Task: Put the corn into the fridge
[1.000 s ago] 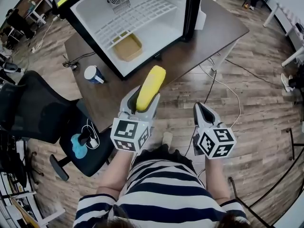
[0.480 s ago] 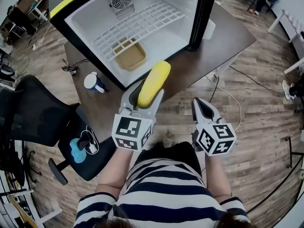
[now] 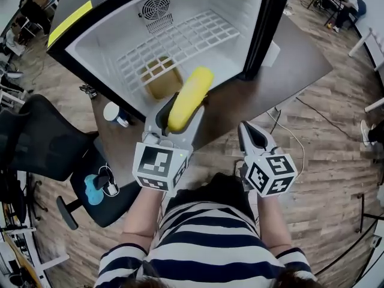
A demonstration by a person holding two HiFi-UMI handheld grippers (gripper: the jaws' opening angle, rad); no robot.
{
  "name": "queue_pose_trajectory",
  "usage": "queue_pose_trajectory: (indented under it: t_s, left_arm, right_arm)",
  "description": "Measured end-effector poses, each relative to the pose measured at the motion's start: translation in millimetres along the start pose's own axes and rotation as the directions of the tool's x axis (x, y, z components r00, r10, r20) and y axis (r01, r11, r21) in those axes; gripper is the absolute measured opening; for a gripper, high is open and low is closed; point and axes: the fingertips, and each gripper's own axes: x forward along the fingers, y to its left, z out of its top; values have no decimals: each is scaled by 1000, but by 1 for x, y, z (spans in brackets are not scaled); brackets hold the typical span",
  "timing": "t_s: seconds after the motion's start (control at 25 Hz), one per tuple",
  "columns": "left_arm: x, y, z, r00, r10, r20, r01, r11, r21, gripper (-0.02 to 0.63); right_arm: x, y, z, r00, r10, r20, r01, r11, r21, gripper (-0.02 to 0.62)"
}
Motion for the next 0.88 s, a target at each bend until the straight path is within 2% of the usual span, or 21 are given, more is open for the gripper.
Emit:
queue_pose_trajectory:
  t_s: [0.52,0.88]
  left_arm:
    - [63,15,35,981,194,-24,-193,981,27,0]
    - [83,36,47,945,317,-78,-311,947,82,0]
  right_arm:
    - [45,-61,59,985,172,-32,-174,981,-87,-8]
    - [74,-68,67,947,309,-87,-318,940,-122,-8]
